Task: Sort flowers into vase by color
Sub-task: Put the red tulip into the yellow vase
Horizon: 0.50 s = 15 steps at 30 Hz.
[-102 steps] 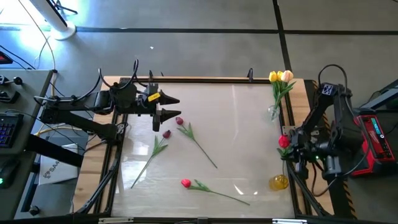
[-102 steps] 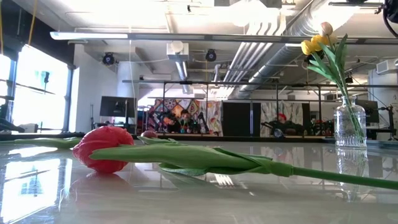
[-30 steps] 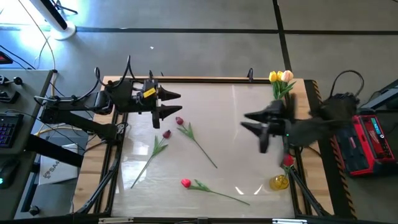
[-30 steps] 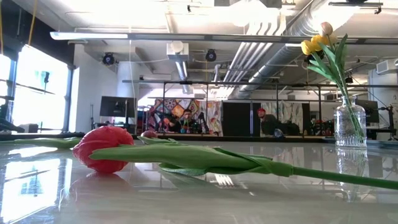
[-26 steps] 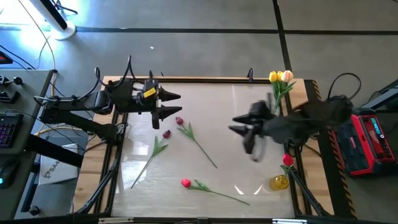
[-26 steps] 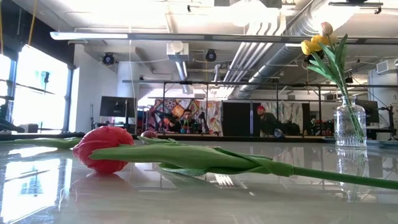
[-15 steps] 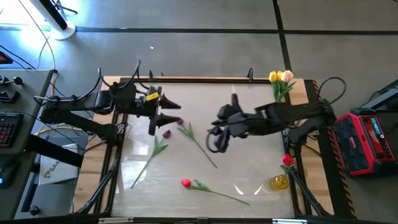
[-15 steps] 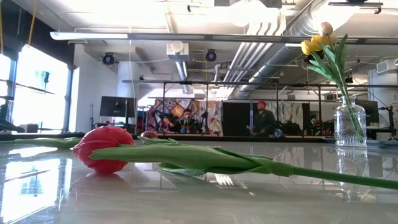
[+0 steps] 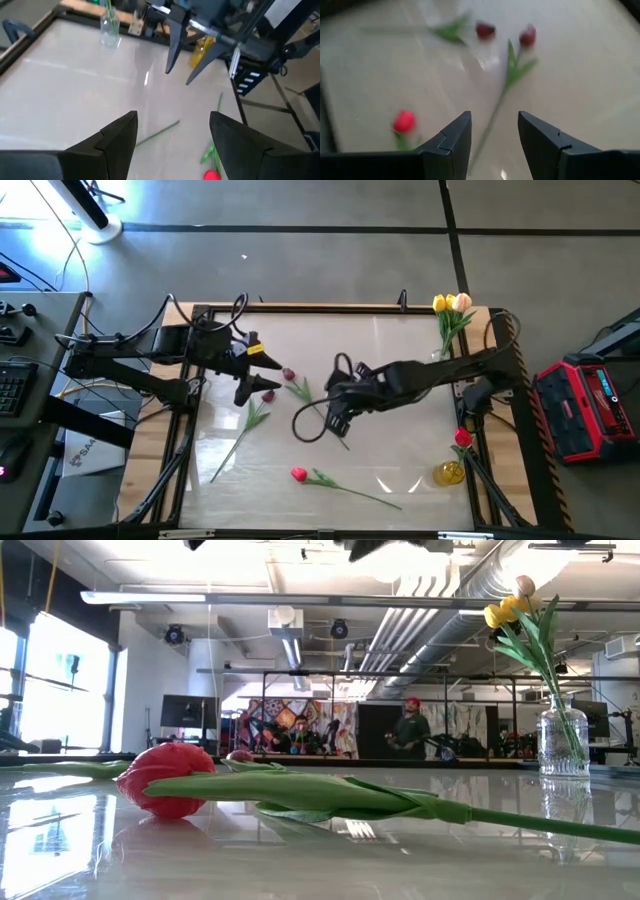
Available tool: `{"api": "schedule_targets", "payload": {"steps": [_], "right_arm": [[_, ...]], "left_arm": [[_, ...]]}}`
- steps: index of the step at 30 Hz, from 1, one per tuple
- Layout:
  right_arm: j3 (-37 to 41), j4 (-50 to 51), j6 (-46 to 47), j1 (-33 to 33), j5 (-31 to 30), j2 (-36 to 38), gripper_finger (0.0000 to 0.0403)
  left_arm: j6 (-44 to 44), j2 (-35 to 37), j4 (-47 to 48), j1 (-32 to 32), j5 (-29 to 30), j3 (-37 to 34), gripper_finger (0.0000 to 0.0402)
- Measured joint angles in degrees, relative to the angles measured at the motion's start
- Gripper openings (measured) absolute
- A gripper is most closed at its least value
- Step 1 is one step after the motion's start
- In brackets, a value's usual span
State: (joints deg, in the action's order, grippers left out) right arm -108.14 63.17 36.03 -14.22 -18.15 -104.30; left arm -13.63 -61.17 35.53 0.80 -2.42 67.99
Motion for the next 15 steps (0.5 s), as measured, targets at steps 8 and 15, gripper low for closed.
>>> {"api": "schedule_targets", "payload": {"steps": [8,15], "right_arm": [[0.00,2.00,-0.03,0.00,1.91,-2.18,0.0149],[0.00,6.02,4.90,-0.04,1.83,1.97,0.0149]], "left_arm": [[-3.03,-0.01,0.35,3.26,3.27,-6.12,0.0237],[-18.49,-1.38,-13.72,7.38,6.55,-20.50,0.0237]]}}
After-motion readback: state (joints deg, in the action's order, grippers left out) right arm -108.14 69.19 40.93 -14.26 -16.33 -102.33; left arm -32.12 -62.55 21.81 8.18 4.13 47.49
